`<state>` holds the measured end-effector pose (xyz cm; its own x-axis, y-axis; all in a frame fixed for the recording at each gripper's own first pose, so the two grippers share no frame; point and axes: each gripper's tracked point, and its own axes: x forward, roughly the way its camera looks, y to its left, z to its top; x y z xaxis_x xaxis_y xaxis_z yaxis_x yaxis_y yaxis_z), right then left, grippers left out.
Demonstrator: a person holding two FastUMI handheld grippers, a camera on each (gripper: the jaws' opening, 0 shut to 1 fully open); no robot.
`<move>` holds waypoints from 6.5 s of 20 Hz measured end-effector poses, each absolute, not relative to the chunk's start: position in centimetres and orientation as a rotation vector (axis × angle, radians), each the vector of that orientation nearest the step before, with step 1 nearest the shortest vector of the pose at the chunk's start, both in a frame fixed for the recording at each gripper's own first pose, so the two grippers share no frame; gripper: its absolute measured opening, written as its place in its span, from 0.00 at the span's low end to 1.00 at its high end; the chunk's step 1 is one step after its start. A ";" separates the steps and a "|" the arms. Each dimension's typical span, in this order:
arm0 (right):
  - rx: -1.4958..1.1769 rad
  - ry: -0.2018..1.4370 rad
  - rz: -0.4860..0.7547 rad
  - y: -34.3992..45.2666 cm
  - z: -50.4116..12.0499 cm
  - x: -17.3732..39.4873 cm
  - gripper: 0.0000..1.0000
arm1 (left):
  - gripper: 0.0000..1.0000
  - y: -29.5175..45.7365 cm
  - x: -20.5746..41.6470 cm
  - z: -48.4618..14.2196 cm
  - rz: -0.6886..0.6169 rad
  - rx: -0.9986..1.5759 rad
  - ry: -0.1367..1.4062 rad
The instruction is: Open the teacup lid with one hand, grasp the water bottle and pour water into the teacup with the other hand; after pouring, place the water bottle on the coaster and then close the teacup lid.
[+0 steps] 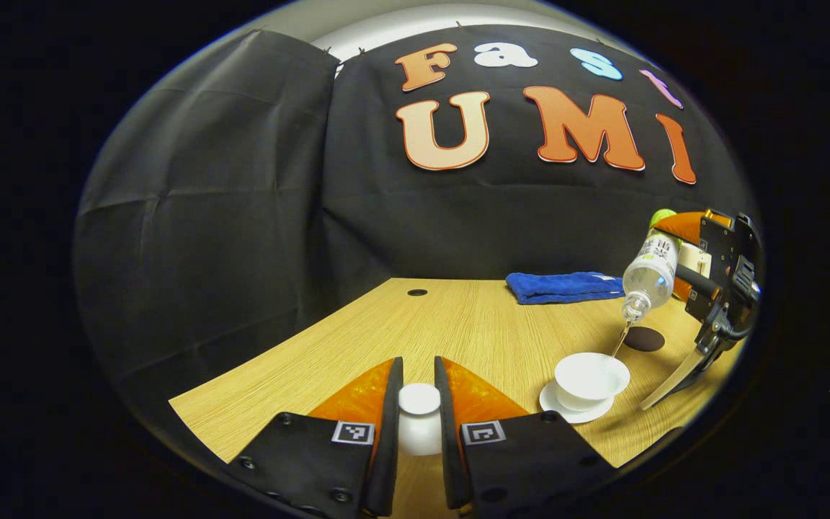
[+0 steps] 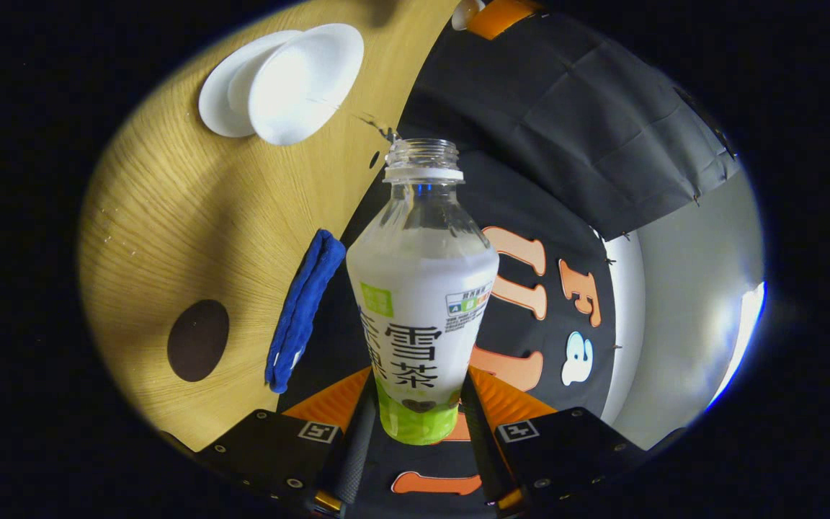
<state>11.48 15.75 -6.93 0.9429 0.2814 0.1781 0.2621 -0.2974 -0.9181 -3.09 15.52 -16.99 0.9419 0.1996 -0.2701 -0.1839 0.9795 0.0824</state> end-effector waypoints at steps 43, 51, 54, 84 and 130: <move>-1.949 -0.429 0.159 18.2 -10.1 10.4 0.65 | 0.27 16.1 -4.9 -17.9 0.199 0.038 0.295; -1.606 -0.198 0.259 17.4 -14.2 10.4 0.65 | 0.30 16.2 -5.4 -17.5 0.211 0.035 0.286; -1.432 -0.145 0.262 17.0 -13.5 10.5 0.66 | 0.30 15.2 -5.1 -17.0 0.189 0.027 0.281; -0.139 0.343 0.231 9.6 -16.2 15.5 0.66 | 0.30 10.6 -4.7 -17.2 0.133 0.046 0.296; -0.005 0.230 0.160 0.6 -13.8 7.5 0.95 | 0.30 -1.1 2.4 -17.5 -0.090 -0.026 0.268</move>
<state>7.54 0.62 -13.76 0.9608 0.1578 -0.2279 -0.1589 0.9872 0.0134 2.36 -1.06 -17.52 0.9602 -0.0926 -0.2635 0.0857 0.9956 -0.0376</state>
